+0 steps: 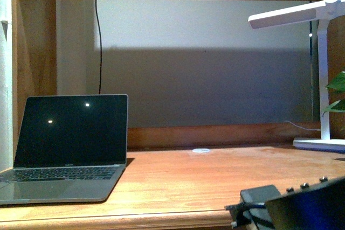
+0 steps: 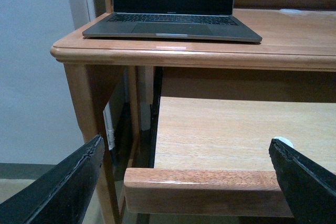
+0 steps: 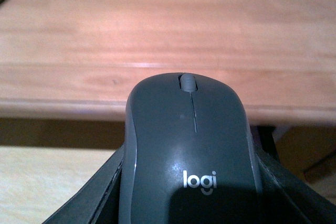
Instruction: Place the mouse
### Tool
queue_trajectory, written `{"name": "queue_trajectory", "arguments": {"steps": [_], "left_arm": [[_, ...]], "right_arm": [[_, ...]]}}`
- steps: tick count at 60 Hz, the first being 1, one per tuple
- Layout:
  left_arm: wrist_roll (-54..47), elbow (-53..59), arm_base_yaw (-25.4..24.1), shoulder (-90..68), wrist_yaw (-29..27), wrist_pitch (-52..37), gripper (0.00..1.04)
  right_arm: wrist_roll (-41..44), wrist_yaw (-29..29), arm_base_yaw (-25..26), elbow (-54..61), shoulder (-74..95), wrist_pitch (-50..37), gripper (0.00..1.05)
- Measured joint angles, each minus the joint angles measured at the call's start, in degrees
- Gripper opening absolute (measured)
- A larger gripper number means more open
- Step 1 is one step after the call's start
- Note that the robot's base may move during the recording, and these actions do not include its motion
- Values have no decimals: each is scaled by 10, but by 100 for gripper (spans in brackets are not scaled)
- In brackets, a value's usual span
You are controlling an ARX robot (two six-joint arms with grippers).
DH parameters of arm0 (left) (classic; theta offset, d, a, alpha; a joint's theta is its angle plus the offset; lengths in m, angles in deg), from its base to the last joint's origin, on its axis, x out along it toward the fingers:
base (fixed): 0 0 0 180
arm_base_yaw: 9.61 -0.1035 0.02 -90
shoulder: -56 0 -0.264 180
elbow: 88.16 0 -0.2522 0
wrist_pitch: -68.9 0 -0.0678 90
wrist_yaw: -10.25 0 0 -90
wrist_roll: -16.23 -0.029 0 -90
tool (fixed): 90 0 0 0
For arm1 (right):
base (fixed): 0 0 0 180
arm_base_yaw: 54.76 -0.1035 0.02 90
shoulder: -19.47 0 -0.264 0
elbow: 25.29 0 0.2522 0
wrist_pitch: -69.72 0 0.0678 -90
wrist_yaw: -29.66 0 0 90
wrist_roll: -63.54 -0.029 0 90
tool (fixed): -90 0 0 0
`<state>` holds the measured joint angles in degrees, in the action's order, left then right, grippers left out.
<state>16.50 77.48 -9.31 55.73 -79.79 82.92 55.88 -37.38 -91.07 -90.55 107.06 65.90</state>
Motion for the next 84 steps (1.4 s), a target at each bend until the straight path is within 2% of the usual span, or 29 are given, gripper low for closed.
{"name": "queue_trajectory", "arguments": {"steps": [12,37,52,70,74,84], "left_arm": [[0,0,0,0,0,0,97],[0,0,0,0,0,0,97],[0,0,0,0,0,0,97],[0,0,0,0,0,0,97],[0,0,0,0,0,0,97],[0,0,0,0,0,0,97]], "right_arm": [[15,12,-18,-103,49,24,55],[28,64,-65,-384,273,106,55],[28,83,-84,-465,345,118,55],[32,87,-81,-519,398,118,55],[36,79,-80,-526,406,120,69],[31,52,-80,-517,402,96,92]]}}
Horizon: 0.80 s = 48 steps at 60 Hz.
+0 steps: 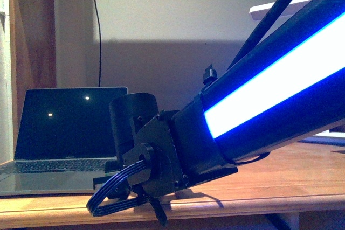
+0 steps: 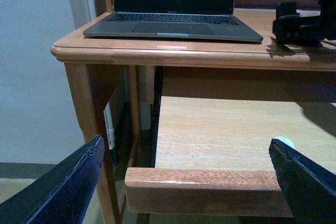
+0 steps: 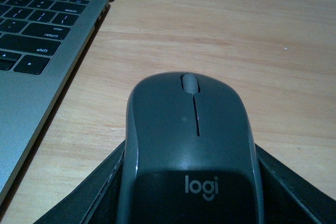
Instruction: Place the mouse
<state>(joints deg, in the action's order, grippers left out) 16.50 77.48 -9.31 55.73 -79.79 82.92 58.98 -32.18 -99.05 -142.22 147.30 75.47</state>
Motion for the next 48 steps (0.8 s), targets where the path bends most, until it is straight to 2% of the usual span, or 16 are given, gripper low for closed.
{"name": "queue_trajectory", "arguments": {"steps": [4,12,16,20,30,34,48], "left_arm": [[0,0,0,0,0,0,97],[0,0,0,0,0,0,97],[0,0,0,0,0,0,97],[0,0,0,0,0,0,97],[0,0,0,0,0,0,97],[0,0,0,0,0,0,97],[0,0,0,0,0,0,97]], "right_arm": [[-4,-14,1,14,-9,-13,99],[-7,-56,6,69,-55,-48,97],[-16,-95,16,128,-112,-73,97],[-22,-153,36,207,-194,-101,97],[-33,-252,81,351,-323,-127,97],[-36,-316,106,428,-382,-135,97],[-37,-488,180,622,-562,-114,97]]}}
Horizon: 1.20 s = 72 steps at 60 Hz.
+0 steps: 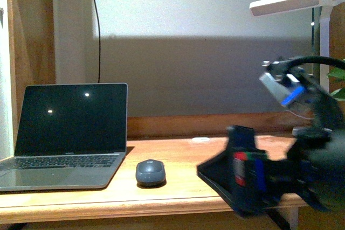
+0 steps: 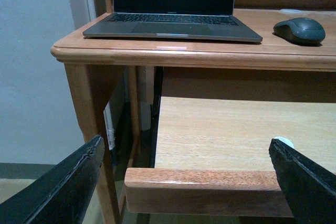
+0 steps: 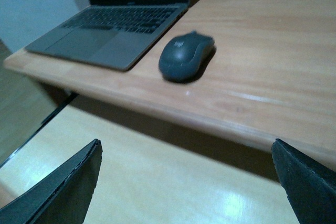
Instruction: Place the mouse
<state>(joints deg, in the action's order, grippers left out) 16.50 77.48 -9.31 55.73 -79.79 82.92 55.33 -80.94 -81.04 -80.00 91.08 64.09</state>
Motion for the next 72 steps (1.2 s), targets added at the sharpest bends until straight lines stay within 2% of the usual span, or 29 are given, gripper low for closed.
{"name": "queue_trajectory", "arguments": {"steps": [15,22,27,33,41,56,72], "left_arm": [[0,0,0,0,0,0,97],[0,0,0,0,0,0,97],[0,0,0,0,0,0,97],[0,0,0,0,0,0,97],[0,0,0,0,0,0,97],[0,0,0,0,0,0,97],[0,0,0,0,0,0,97]], "right_arm": [[30,-202,86,126,-165,96,97],[58,-255,104,164,-195,137,97],[78,-270,103,186,-207,155,97],[94,-270,87,201,-210,159,97],[105,-234,46,220,-189,132,97],[100,-150,-50,238,-77,5,97],[82,-98,-94,213,42,-97,97]]}}
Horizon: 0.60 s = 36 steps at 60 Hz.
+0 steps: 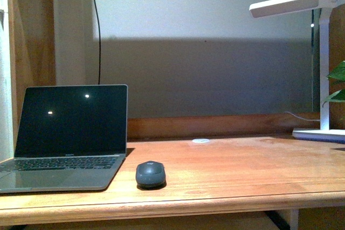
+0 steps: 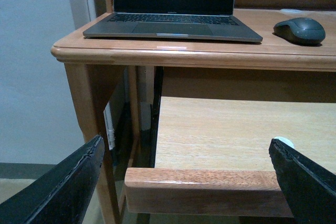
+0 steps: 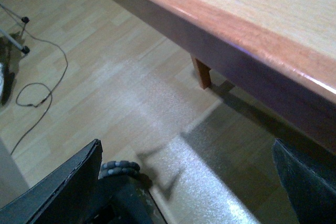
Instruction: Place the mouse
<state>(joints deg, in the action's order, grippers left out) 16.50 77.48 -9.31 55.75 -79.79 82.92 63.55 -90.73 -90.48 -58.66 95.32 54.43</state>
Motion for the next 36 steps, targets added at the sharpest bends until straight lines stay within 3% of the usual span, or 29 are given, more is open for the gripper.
{"name": "queue_trajectory", "arguments": {"steps": [36], "left_arm": [[0,0,0,0,0,0,97]], "right_arm": [[-42,43,-37,-77,123,-64,97]]}}
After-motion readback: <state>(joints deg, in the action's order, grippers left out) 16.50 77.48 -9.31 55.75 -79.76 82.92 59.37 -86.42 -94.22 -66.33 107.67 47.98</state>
